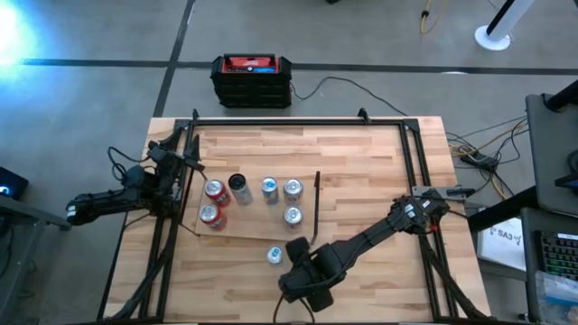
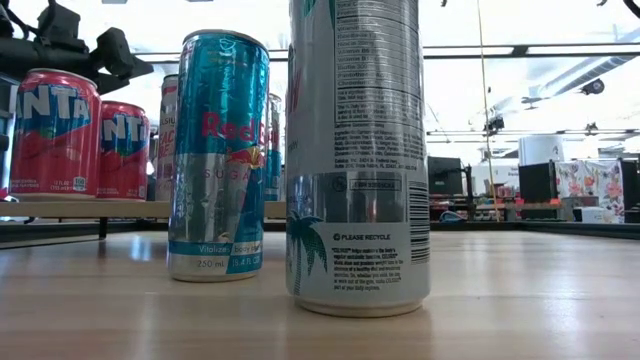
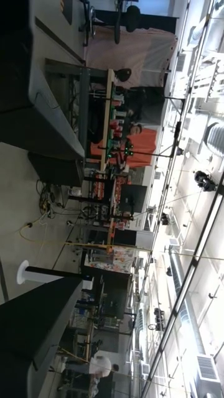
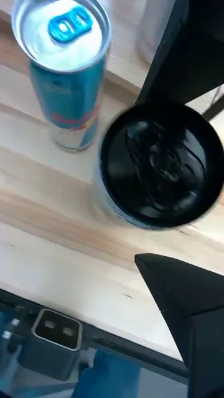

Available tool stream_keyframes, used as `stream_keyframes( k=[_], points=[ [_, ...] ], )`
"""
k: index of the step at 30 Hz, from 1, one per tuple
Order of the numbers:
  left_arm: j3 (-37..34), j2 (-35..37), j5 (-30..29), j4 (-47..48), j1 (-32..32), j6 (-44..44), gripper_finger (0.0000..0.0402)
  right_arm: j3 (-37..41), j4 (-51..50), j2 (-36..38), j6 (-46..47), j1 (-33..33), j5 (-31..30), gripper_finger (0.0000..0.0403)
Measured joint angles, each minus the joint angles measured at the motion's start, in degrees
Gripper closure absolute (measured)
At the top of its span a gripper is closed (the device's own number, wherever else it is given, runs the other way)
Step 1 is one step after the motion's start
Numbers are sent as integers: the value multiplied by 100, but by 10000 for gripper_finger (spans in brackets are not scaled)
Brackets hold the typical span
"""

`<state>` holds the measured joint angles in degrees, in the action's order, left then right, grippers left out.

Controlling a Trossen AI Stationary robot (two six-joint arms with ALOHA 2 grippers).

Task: Place canned beverage on shelf
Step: Move the white pink soda can to the bottom middle of the table

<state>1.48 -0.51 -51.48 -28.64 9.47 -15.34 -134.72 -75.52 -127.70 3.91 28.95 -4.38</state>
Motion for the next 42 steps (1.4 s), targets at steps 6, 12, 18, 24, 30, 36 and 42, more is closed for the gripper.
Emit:
stream_keyframes(
  k=[6,12,18,24,30,36,42],
  points=[
    [0,2,0,-2,-1,-2,91,0,209,-1,-87,-70,24,37],
    [0,2,0,-2,1,0,91,0,418,-9,-425,-62,289,75],
    [0,1,0,-1,0,0,91,4,412,-20,-275,-90,291,151],
    [0,2,0,-2,-1,0,91,7,419,-20,-90,-110,290,163],
    [0,0,0,-2,-2,1,91,11,456,-25,-220,-110,290,121],
    [0,0,0,0,-2,-1,91,15,474,-33,-1391,-82,345,128],
    [0,2,0,0,-1,-2,91,15,555,-33,-2430,-24,351,164]
  ],
)
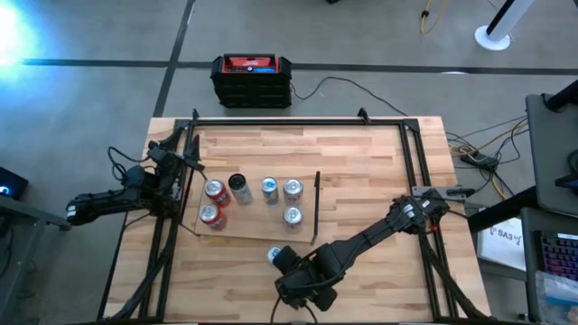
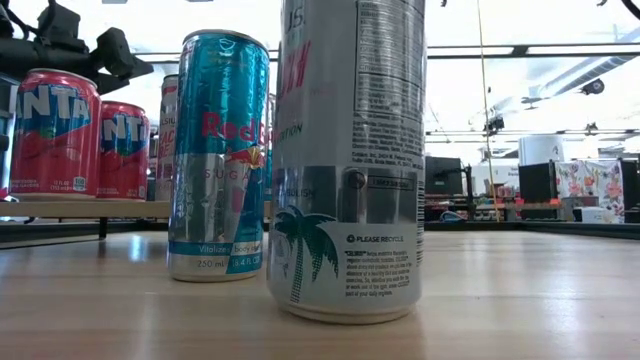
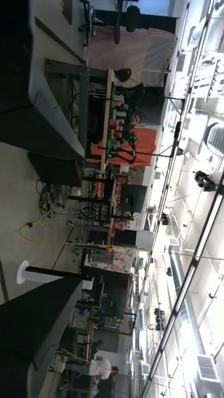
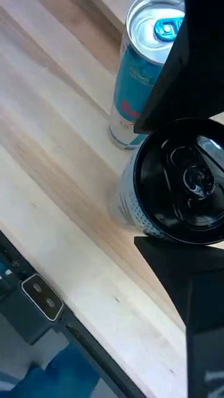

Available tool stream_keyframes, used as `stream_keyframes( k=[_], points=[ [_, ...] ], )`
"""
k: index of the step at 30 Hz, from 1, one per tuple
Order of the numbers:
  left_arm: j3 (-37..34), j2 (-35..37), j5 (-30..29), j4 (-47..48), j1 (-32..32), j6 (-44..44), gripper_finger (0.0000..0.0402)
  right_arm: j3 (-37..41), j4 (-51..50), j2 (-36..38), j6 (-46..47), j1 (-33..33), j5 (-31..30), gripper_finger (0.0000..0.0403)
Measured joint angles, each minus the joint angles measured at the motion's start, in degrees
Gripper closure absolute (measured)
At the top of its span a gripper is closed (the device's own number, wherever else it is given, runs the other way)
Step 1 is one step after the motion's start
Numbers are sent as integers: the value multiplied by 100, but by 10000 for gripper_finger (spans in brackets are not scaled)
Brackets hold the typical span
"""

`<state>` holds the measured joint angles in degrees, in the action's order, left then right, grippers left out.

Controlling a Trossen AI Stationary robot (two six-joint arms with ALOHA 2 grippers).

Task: Place canned beverage on shelf
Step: Move the white pink soda can to the bottom middle of the table

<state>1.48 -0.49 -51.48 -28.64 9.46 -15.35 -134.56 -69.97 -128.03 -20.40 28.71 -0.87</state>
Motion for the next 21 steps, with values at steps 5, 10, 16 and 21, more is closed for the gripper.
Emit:
stream_keyframes(
  k=[5,10,16,21],
  points=[
    [0,0,0,-2,1,2,91,5,-9,0,-278,-20,281,164],
    [0,0,0,-2,0,2,91,7,-154,0,-1072,-52,737,164],
    [0,-1,0,0,1,1,91,7,-332,0,-2172,-102,1123,148],
    [0,-1,0,-1,0,1,91,7,-471,0,-2921,-111,1200,145]
  ],
)
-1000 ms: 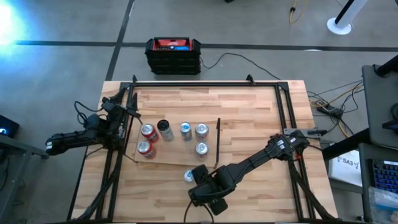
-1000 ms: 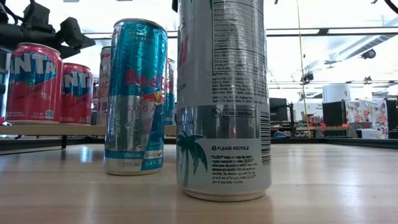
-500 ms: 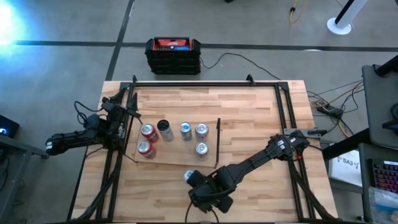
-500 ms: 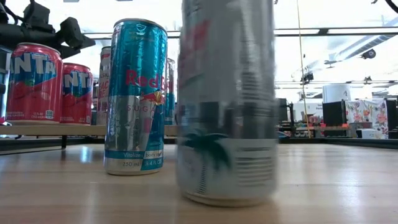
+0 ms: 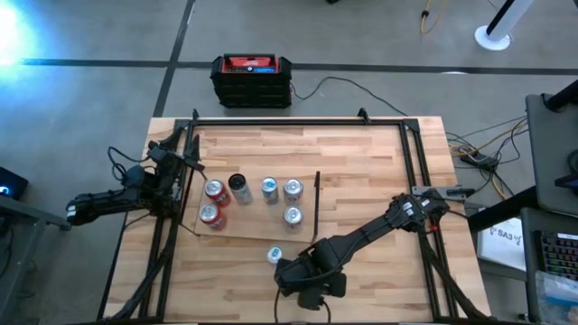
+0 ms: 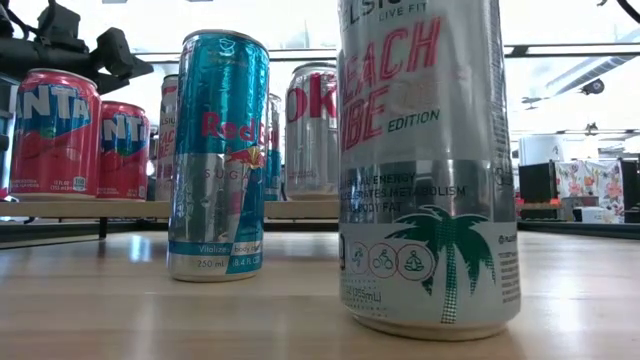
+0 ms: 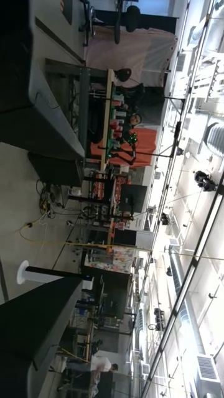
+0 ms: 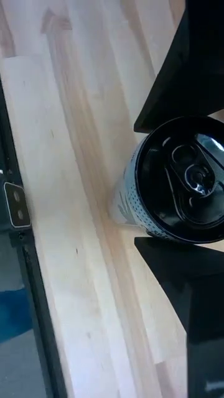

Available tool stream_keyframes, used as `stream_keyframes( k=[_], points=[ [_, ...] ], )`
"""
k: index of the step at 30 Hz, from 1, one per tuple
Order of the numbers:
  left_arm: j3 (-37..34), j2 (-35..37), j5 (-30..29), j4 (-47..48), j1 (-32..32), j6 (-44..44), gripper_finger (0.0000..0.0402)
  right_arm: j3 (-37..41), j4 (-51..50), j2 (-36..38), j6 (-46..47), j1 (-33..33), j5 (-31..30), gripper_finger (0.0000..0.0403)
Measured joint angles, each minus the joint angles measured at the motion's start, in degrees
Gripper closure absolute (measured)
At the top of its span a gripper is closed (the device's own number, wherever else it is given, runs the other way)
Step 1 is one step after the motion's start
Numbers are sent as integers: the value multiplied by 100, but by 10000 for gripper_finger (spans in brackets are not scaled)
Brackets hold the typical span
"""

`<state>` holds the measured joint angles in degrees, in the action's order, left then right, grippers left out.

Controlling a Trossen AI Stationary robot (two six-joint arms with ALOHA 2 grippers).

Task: Place canned beverage on shelf
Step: Move the white pink soda can to the bottom middle of the table

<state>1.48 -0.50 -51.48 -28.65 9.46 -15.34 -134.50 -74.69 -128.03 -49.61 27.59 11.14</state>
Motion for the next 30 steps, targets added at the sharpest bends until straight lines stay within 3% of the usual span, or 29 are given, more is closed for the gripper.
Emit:
stream_keyframes(
  k=[11,22,30],
  points=[
    [0,0,0,0,0,0,91,7,444,0,2468,-26,-66,130],
    [0,1,0,1,1,1,91,9,559,0,3290,-4,-388,49],
    [0,1,0,1,-1,-1,91,9,793,0,5046,4,-933,4]
  ],
)
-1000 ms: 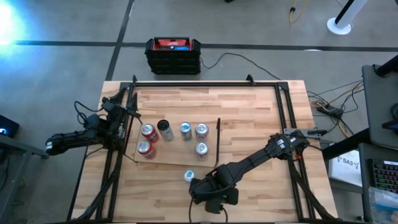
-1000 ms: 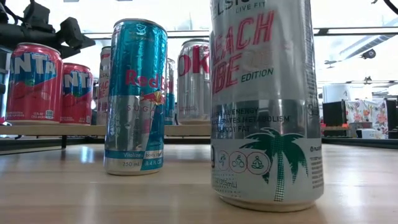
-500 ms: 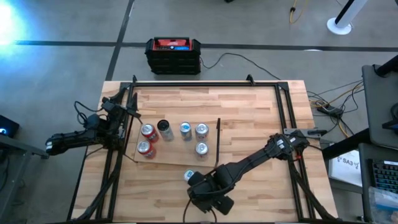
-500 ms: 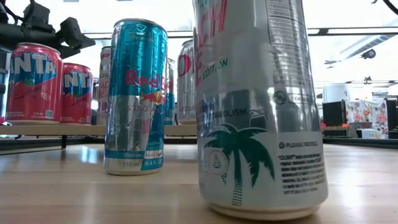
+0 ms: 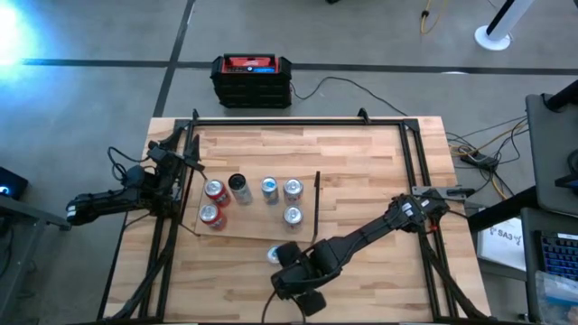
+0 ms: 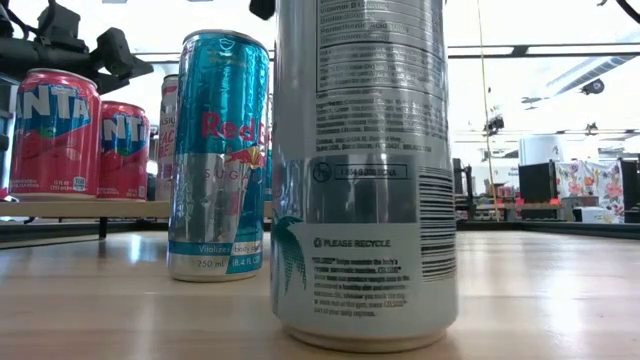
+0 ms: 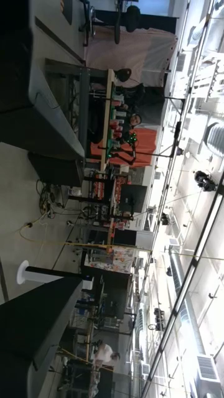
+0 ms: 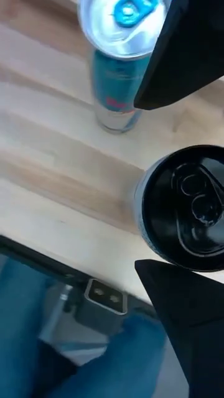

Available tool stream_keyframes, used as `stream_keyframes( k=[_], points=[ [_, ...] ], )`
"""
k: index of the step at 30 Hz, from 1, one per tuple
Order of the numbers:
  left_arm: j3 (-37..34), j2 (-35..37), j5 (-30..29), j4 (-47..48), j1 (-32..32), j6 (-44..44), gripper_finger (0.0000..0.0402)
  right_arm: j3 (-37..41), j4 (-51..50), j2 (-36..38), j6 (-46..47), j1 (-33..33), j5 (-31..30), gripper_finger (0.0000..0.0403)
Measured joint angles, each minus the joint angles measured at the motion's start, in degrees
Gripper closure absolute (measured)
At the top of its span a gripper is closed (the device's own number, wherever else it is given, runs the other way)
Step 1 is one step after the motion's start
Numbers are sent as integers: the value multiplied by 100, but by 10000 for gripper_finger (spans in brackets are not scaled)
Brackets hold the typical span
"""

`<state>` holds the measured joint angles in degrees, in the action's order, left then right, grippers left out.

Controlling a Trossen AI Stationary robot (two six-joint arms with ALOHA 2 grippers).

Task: Place canned beverage on shelf
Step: Move the white pink soda can to the bottom middle of the table

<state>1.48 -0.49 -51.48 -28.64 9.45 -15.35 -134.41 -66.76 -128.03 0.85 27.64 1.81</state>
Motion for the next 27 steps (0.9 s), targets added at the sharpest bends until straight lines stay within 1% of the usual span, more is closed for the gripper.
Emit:
stream_keyframes(
  k=[5,8,12,20,27],
  points=[
    [0,-1,0,0,1,1,91,0,1,0,1122,57,-40,3],
    [0,0,0,0,2,0,91,0,0,0,1532,140,-52,3],
    [0,0,0,0,1,0,91,0,-39,0,2267,269,-423,3],
    [0,0,0,0,2,2,91,0,-324,0,4247,400,-1360,3],
    [0,-1,0,-1,0,1,91,0,-629,0,5820,387,-1390,3]
  ],
)
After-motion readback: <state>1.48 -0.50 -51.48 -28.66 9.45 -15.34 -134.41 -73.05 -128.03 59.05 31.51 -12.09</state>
